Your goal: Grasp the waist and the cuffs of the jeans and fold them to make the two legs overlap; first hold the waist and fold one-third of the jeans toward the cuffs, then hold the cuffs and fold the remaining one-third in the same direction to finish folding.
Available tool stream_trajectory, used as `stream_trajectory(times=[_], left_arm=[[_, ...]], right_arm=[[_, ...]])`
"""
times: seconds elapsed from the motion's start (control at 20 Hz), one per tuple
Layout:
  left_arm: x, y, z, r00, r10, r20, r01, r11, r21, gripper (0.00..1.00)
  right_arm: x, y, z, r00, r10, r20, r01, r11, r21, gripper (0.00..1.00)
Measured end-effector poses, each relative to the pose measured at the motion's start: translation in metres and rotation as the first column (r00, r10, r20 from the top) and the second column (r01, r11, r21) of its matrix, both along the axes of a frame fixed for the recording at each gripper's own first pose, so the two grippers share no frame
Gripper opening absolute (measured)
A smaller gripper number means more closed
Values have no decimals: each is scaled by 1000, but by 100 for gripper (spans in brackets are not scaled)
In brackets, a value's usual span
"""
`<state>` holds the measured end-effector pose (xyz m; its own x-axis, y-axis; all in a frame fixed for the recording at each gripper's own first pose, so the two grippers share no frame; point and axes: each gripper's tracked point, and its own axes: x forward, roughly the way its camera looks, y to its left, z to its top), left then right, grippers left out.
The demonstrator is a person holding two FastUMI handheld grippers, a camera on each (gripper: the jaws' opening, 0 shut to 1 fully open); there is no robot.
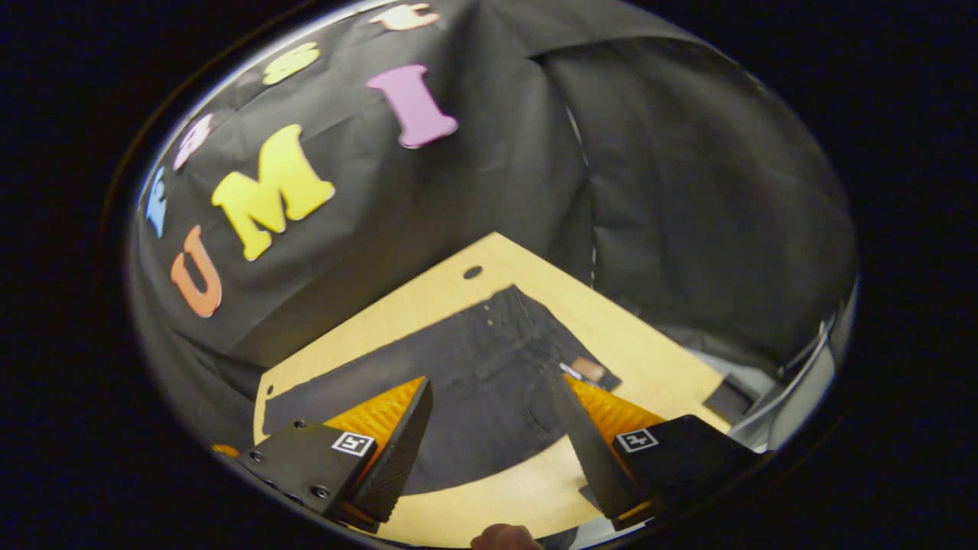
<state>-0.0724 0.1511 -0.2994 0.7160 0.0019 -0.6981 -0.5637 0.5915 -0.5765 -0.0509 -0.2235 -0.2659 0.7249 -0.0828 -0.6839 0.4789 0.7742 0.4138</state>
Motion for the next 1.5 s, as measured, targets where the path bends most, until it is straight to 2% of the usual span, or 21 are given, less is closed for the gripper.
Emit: stream_trajectory(times=[0.05,0.15,0.35,0.45,0.5,0.55,0.65,0.7,0.75,0.9,1.0,1.05,1.1,1.2,1.25,1.3,1.35,1.4,1.45,1.5], left_arm=[[-3,-1,-16,998,52,-30,-54,995,-87,99],[-3,6,-30,989,136,-64,-146,969,-198,99],[6,15,-68,961,237,-145,-270,917,-292,100],[14,20,-75,954,259,-150,-293,907,-301,100],[19,21,-75,954,261,-146,-294,909,-295,88],[23,21,-76,955,260,-142,-291,911,-291,100],[32,21,-77,959,257,-120,-282,911,-301,96],[39,22,-76,961,257,-104,-277,909,-311,100],[44,22,-76,960,264,-91,-280,903,-327,96],[54,25,-71,949,307,-68,-309,866,-393,95],[59,24,-78,949,307,-74,-310,856,-414,89],[62,22,-81,950,302,-75,-304,855,-419,93],[62,22,-81,953,294,-78,-299,856,-423,77],[68,21,-83,953,292,-81,-298,855,-424,68],[74,19,-86,953,291,-84,-299,854,-425,61],[78,16,-87,954,289,-84,-296,853,-430,57],[77,16,-86,954,288,-84,-296,852,-432,62],[75,16,-88,954,285,-92,-296,853,-429,58],[75,18,-89,954,285,-97,-298,854,-427,39],[75,17,-90,953,282,-105,-300,853,-426,36]], right_arm=[[-7,-4,-9,999,-38,-19,39,998,54,98],[-21,-8,-29,995,-81,-62,87,990,111,98],[-35,-5,-46,988,-110,-113,126,980,155,98],[-35,-3,-48,986,-117,-120,136,978,159,98],[-35,-2,-50,985,-117,-124,136,978,157,98],[-35,-2,-52,985,-116,-131,136,978,156,98],[-31,-1,-60,982,-120,-143,145,973,178,98],[-28,-1,-67,980,-132,-151,161,966,204,98],[-25,-1,-73,975,-150,-161,186,954,234,98],[-9,-4,-91,962,-209,-177,258,908,330,98],[1,-11,-102,949,-252,-188,307,874,377,98],[6,-14,-109,942,-275,-194,332,855,398,98],[9,-20,-113,932,-300,-205,360,836,414,98],[14,-29,-120,914,-341,-220,405,805,433,98],[17,-33,-127,906,-356,-230,422,796,433,92],[20,-35,-134,899,-363,-244,436,789,433,98],[26,-38,-135,895,-377,-238,445,778,444,98],[32,-40,-135,890,-388,-239,455,770,448,98],[37,-38,-135,892,-383,-241,453,773,445,92],[40,-37,-137,897,-368,-245,441,783,438,95]])
